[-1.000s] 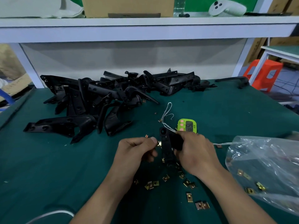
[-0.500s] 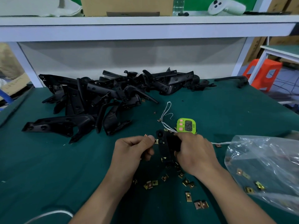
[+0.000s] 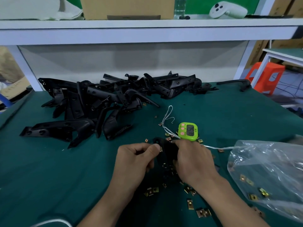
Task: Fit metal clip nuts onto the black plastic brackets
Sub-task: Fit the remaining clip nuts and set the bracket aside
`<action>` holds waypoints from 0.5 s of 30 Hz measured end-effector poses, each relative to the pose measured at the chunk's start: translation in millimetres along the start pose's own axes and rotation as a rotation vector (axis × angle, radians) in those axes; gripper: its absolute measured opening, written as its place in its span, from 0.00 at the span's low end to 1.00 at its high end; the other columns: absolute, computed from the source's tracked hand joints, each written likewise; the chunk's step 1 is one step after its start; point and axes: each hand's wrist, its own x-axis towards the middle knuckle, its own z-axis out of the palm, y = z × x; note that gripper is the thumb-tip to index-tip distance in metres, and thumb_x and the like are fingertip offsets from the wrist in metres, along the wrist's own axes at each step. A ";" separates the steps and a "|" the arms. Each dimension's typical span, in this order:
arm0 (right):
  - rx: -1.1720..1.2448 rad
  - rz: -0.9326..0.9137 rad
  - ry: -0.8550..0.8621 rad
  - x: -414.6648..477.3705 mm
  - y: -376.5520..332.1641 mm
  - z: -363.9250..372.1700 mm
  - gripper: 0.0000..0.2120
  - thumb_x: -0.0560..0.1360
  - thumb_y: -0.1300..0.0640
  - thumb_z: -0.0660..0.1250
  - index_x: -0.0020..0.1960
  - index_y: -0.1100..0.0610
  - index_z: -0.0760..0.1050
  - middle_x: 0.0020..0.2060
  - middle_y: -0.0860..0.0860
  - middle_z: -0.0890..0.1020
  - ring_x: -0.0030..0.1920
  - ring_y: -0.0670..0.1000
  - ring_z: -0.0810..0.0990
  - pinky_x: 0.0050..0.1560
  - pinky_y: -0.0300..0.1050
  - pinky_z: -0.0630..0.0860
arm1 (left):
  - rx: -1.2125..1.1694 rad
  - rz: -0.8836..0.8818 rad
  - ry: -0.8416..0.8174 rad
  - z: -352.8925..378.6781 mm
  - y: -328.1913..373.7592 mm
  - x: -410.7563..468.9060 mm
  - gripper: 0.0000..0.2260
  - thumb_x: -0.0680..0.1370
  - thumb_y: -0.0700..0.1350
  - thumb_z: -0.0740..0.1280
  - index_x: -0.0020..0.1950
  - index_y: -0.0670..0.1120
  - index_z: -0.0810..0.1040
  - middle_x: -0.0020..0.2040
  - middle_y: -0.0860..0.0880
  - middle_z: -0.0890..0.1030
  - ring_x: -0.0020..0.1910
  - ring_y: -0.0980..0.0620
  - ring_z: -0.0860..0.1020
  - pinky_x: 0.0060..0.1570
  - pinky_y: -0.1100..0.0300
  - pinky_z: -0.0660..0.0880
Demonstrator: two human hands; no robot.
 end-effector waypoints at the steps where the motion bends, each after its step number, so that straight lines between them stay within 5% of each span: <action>1: 0.036 0.000 -0.014 -0.1 0.2 0.9 0.15 0.70 0.59 0.68 0.54 0.46 0.76 0.43 0.48 0.83 0.46 0.59 0.82 0.38 0.46 0.68 | -0.017 -0.021 0.000 1.4 1.5 0.0 0.19 0.77 0.54 0.73 0.30 0.44 0.81 0.25 0.47 0.76 0.25 0.54 0.70 0.28 0.64 0.68; 4: 0.131 -0.008 -0.026 -0.2 0.3 1.5 0.15 0.70 0.57 0.68 0.55 0.46 0.76 0.43 0.47 0.83 0.47 0.58 0.81 0.39 0.46 0.68 | -0.064 -0.099 0.036 4.1 1.0 1.2 0.28 0.78 0.64 0.64 0.32 0.42 0.82 0.27 0.43 0.78 0.27 0.52 0.73 0.34 0.59 0.71; 7: 0.158 0.035 -0.002 2.5 4.2 -0.9 0.19 0.71 0.55 0.69 0.60 0.44 0.75 0.44 0.49 0.84 0.47 0.59 0.81 0.40 0.45 0.68 | -0.007 -0.060 0.074 1.6 -0.6 2.3 0.21 0.82 0.59 0.63 0.39 0.50 0.87 0.27 0.48 0.77 0.28 0.55 0.73 0.35 0.62 0.71; 11: 0.158 0.100 0.003 7.6 13.6 -4.5 0.17 0.71 0.50 0.71 0.60 0.47 0.76 0.45 0.53 0.84 0.47 0.62 0.81 0.40 0.46 0.69 | 0.444 0.110 -0.059 -14.6 2.9 4.8 0.05 0.75 0.51 0.72 0.41 0.59 0.86 0.33 0.63 0.82 0.33 0.66 0.78 0.36 0.71 0.70; 15: 0.128 0.142 0.013 12.6 20.6 -5.1 0.18 0.71 0.50 0.71 0.60 0.48 0.77 0.46 0.55 0.84 0.48 0.63 0.81 0.40 0.47 0.69 | 0.711 0.239 -0.236 -11.8 2.0 -0.3 0.09 0.71 0.48 0.76 0.48 0.60 0.86 0.46 0.66 0.81 0.46 0.65 0.78 0.45 0.76 0.68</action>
